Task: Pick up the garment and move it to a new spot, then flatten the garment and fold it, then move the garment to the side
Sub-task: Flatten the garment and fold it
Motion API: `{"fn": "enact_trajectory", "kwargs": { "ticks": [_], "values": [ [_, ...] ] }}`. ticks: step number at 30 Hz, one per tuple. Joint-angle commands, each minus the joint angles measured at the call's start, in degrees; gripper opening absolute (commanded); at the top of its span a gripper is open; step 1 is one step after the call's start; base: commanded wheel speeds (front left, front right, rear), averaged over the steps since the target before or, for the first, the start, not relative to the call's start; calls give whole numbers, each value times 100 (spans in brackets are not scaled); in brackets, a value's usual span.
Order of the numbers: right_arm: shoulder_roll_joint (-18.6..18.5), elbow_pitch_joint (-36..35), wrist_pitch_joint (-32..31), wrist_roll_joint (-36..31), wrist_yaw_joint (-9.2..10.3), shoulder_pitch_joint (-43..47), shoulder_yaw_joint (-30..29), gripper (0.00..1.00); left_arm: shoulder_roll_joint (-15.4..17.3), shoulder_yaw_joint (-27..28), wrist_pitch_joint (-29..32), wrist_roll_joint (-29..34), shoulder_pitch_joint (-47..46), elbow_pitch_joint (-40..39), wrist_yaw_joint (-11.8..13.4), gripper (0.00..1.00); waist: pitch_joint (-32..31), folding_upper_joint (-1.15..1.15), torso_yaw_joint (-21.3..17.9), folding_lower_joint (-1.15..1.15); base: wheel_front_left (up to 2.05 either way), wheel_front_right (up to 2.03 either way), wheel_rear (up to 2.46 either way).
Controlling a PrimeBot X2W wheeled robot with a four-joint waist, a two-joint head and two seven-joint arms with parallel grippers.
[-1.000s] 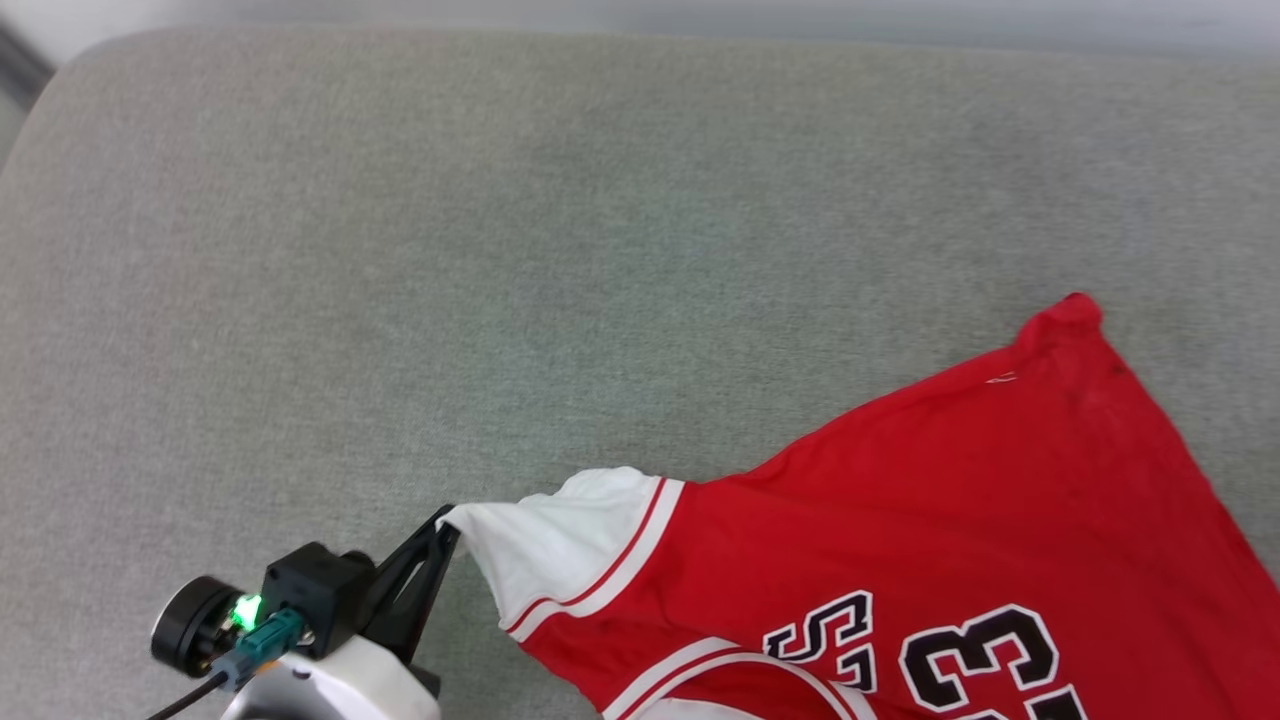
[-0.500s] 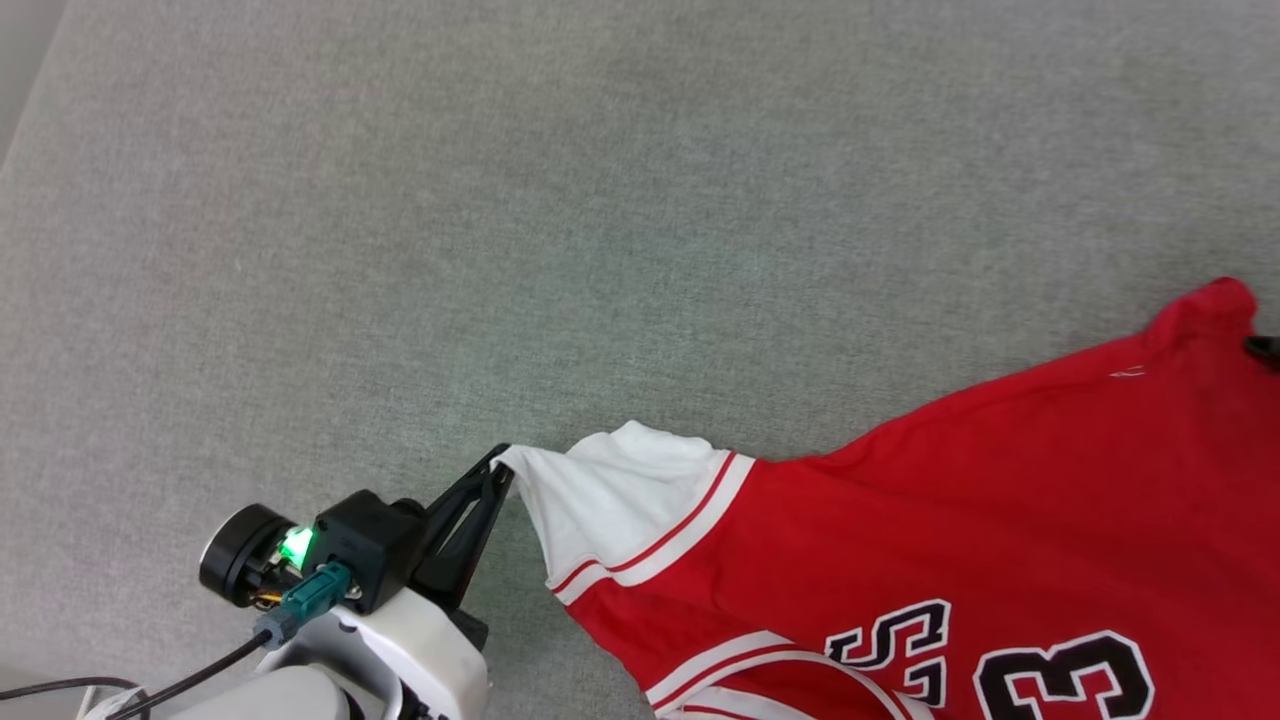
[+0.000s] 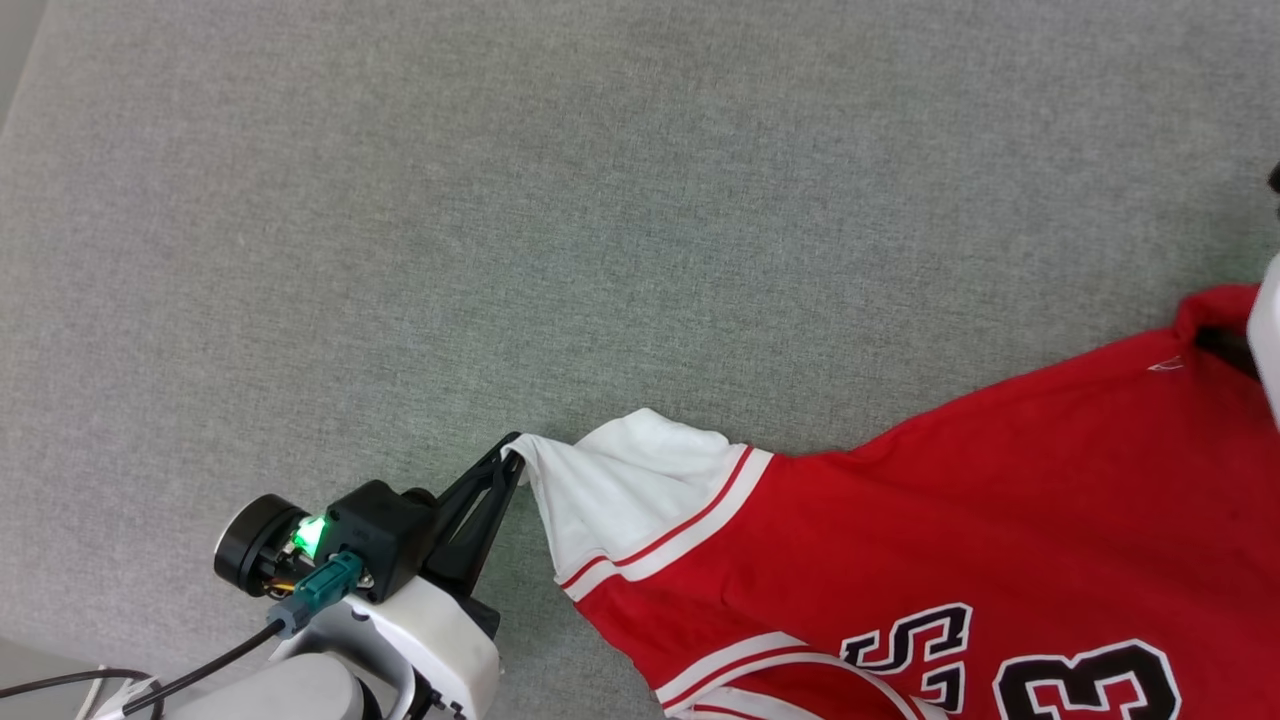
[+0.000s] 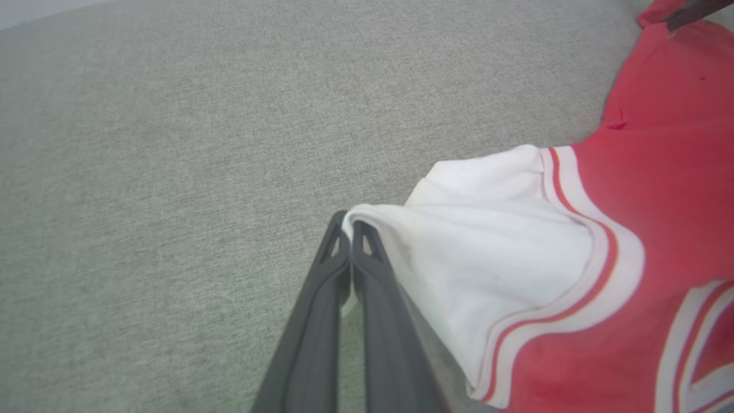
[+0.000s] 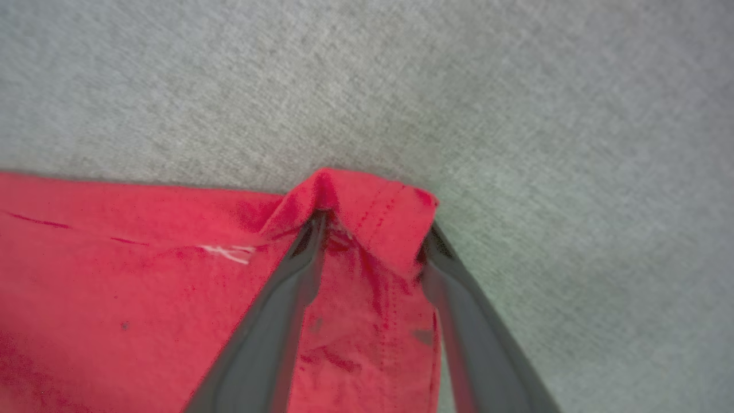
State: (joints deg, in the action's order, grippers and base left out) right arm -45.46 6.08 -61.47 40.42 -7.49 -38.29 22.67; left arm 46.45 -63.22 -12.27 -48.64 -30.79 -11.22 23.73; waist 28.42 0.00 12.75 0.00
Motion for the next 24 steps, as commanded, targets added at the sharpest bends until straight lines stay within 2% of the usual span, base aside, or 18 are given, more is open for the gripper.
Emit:
{"fn": "enact_trajectory", "kwargs": {
  "ticks": [1,5,14,18,24],
  "values": [
    [165,169,68,45,0,317,203,0,-11,-1,-14,-17,41,18,-9,0,-90,0,-54,0,0,0,0],
    [20,-77,648,40,1,13,245,0,24,19,-46,-42,78,85,-19,0,-412,0,-191,0,0,0,0],
    [-43,-531,1690,241,2,-146,264,0,338,221,-62,-7,-112,10,18,0,-1234,0,-610,0,0,0,0],
    [47,-664,2114,179,2,-179,77,0,468,365,19,144,-462,-24,6,0,-1459,0,-760,0,0,0,0],
    [301,-803,2610,-177,2,-452,-203,0,492,642,262,355,-1343,27,-172,0,-1529,0,-953,0,0,0,0]
  ]
}}
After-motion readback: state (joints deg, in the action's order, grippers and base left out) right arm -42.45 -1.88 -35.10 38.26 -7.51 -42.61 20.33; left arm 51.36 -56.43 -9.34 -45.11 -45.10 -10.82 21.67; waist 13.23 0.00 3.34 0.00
